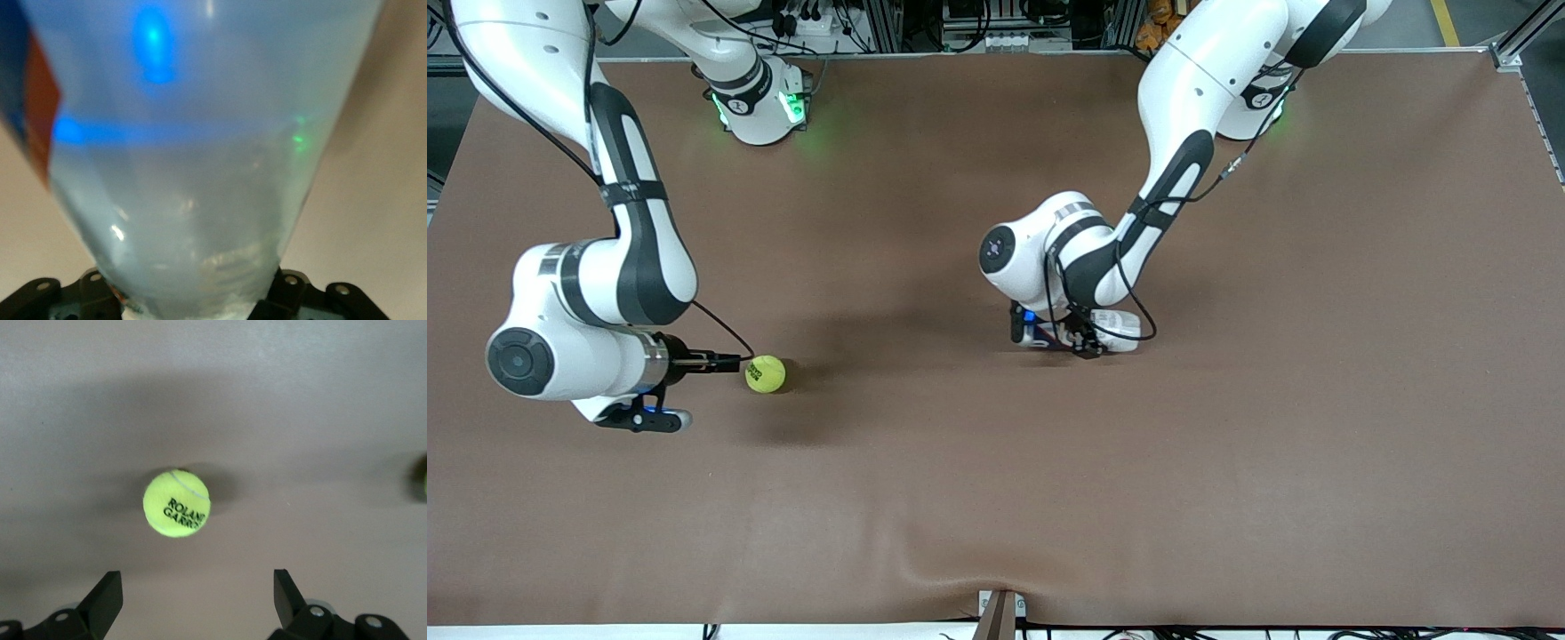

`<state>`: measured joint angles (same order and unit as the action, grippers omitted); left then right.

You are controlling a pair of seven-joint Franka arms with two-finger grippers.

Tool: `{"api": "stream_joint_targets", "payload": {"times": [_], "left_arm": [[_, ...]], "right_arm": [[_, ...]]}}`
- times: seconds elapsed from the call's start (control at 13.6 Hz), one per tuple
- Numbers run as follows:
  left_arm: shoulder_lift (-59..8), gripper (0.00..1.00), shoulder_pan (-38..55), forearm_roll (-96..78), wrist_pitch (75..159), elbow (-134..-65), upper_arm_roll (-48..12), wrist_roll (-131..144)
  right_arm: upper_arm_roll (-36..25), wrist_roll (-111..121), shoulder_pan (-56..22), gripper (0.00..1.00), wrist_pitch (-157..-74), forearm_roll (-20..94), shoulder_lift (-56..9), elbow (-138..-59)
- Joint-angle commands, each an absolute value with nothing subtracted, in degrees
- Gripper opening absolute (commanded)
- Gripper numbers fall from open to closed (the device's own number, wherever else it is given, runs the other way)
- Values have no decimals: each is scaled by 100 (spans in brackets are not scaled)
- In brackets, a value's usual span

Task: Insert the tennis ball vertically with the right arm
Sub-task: 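Lift the can with the left gripper while the right gripper grasps a ball, then stand the can upright with the left gripper, open end up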

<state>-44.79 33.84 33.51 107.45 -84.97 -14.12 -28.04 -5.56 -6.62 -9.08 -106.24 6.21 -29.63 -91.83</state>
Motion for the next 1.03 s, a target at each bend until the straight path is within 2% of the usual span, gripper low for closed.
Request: {"api": "stream_joint_targets", "payload": {"times": [0.0, 0.37, 0.95], "left_arm": [[-4447, 73, 3383, 2841, 10880, -7974, -1643, -2699], [-4465, 72, 3428, 2540, 12529, -7892, -1652, -2172], [-4632, 73, 3620, 2540, 15211, -7910, -1635, -908]], "right_arm": [[-562, -825, -984, 100, -11038, 773, -2935, -9535], [-562, -1441, -1213, 100, -11618, 782, -3269, -9659], [-562, -1424, -1230, 100, -11988, 773, -3752, -9694]]}}
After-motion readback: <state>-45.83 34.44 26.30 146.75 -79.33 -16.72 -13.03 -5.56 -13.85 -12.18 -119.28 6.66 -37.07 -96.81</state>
